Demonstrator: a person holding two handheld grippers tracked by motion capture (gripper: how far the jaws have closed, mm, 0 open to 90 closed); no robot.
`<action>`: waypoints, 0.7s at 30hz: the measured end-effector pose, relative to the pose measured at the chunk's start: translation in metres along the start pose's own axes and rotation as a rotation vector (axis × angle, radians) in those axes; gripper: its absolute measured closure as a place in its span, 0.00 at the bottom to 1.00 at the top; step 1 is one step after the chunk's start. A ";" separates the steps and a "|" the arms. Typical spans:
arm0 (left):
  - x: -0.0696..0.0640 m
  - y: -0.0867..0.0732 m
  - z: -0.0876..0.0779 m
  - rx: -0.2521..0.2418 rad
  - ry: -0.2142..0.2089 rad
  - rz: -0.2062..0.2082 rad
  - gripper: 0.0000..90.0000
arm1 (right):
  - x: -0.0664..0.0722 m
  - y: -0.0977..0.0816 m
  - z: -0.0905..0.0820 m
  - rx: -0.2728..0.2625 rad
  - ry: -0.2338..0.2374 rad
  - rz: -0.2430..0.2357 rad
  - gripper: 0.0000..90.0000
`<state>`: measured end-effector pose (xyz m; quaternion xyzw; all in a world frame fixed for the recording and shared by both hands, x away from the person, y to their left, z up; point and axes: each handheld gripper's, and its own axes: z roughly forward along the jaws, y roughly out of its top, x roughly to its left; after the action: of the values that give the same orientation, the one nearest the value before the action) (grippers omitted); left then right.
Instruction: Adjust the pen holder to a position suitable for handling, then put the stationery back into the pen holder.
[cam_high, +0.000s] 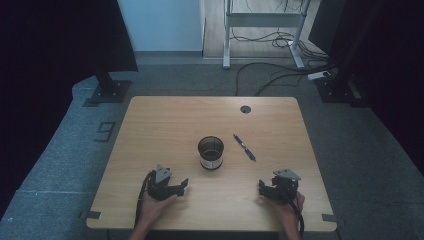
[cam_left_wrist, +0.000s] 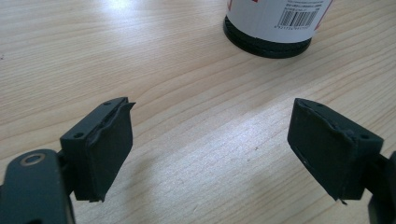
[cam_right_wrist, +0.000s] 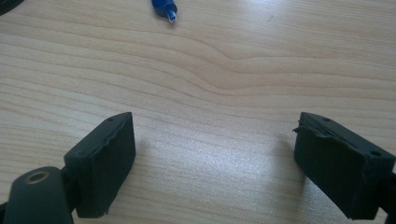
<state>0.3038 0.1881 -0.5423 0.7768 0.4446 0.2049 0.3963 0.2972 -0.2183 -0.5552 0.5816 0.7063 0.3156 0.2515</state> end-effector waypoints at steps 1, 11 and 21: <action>0.000 0.000 0.000 0.003 -0.001 0.003 0.16 | 0.000 0.000 0.000 0.000 0.000 0.000 0.13; -0.001 -0.002 -0.001 0.010 -0.010 -0.003 0.17 | 0.000 0.000 0.000 -0.002 0.002 -0.002 0.14; -0.004 0.000 0.002 0.042 0.013 0.020 0.17 | 0.000 0.000 -0.001 -0.012 0.003 0.009 0.18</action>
<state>0.3027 0.1841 -0.5436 0.7878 0.4437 0.2045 0.3750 0.2964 -0.2180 -0.5546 0.5829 0.7021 0.3218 0.2524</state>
